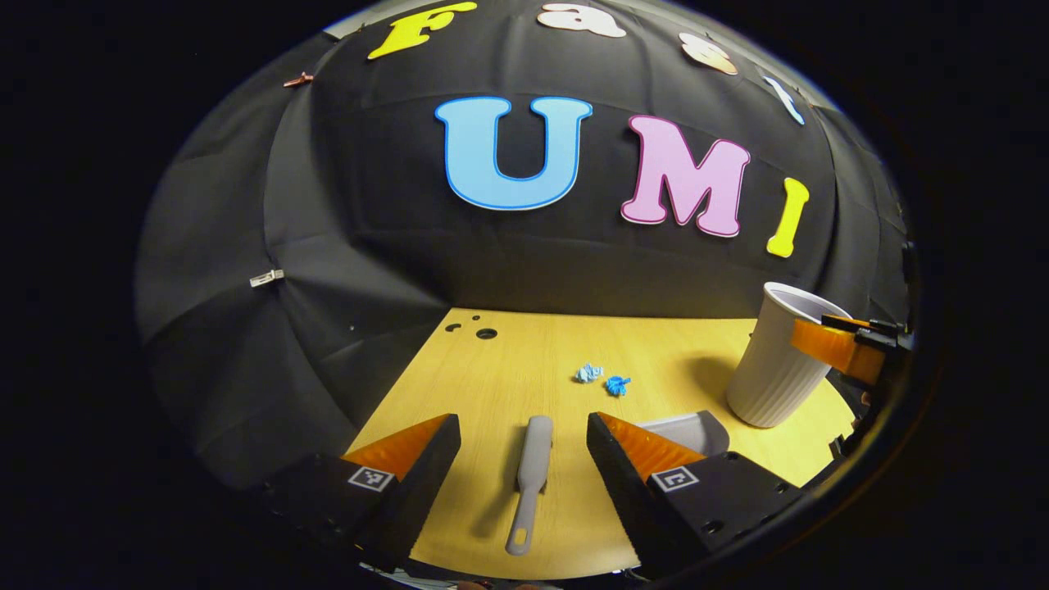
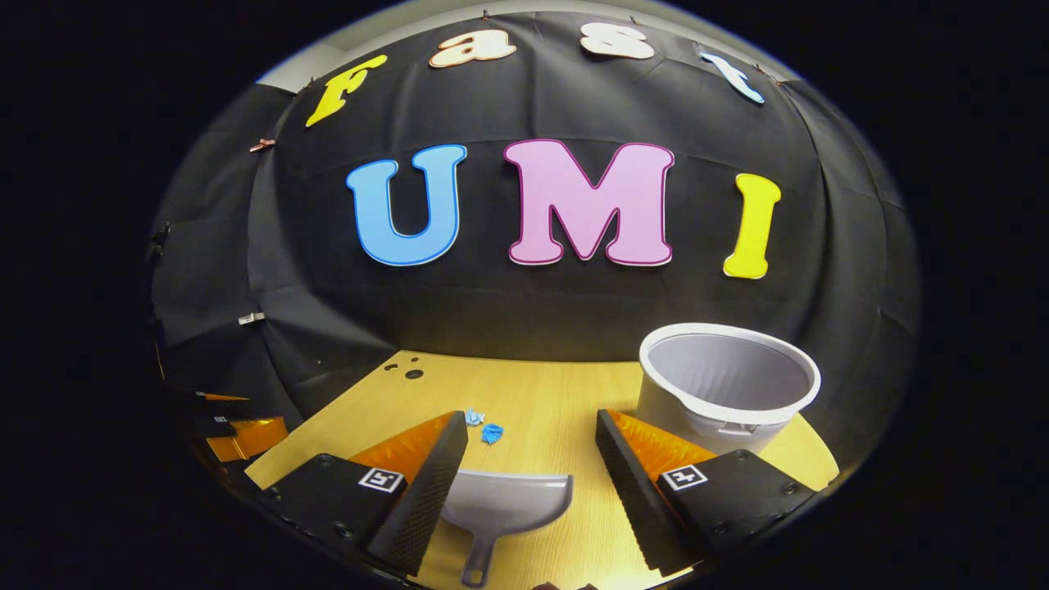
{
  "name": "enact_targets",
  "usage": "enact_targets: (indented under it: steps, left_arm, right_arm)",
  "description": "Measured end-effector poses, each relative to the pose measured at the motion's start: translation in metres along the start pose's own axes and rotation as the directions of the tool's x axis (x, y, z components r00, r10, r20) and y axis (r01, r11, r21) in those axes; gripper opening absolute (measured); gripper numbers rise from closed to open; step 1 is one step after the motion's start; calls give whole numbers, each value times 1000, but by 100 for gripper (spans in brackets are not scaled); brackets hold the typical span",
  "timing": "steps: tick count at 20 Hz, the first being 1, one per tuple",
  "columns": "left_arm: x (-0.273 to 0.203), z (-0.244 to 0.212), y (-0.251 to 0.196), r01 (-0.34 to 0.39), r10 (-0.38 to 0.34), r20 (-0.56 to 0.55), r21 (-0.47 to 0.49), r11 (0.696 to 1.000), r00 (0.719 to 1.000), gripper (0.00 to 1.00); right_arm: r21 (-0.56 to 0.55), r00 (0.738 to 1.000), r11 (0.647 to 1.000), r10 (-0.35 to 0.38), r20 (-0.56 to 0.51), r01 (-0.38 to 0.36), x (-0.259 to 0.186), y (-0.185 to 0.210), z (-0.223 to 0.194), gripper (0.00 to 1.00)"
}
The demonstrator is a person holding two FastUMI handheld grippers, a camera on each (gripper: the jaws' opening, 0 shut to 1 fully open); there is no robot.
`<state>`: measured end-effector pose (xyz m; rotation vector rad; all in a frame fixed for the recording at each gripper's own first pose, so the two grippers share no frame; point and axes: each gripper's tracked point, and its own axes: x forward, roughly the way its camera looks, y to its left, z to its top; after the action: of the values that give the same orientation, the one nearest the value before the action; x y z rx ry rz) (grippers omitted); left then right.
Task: Pick up the small broom and dustpan from the desktop, sweep the trash into the dustpan with the broom, and then empty the trash into the garbage bin.
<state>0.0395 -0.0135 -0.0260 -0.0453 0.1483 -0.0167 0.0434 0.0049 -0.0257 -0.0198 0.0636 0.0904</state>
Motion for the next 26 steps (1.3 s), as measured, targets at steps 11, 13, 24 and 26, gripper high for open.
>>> enact_targets:
  steps: [11, 13, 24, 26]
  left_arm:
    - [44, -68, -7, 25, -33, -254, -32, 999, 967, 98]
    - [55, -82, -8, 23, -35, -308, -40, 999, 951, 98]
    - [98, -162, -18, 83, -56, -612, 16, 996, 789, 96]
    - [105, -171, -18, 90, -46, -654, 34, 995, 755, 92]
  right_arm:
    - [34, 993, 999, 6, -118, -2, 18, -4, -40, 98]
    - [40, 990, 999, 9, -138, -4, 21, -5, -47, 98]
    - [98, 956, 995, 35, -291, -7, 31, -8, -102, 99]
    - [113, 948, 994, 42, -316, -6, 31, -6, -109, 99]
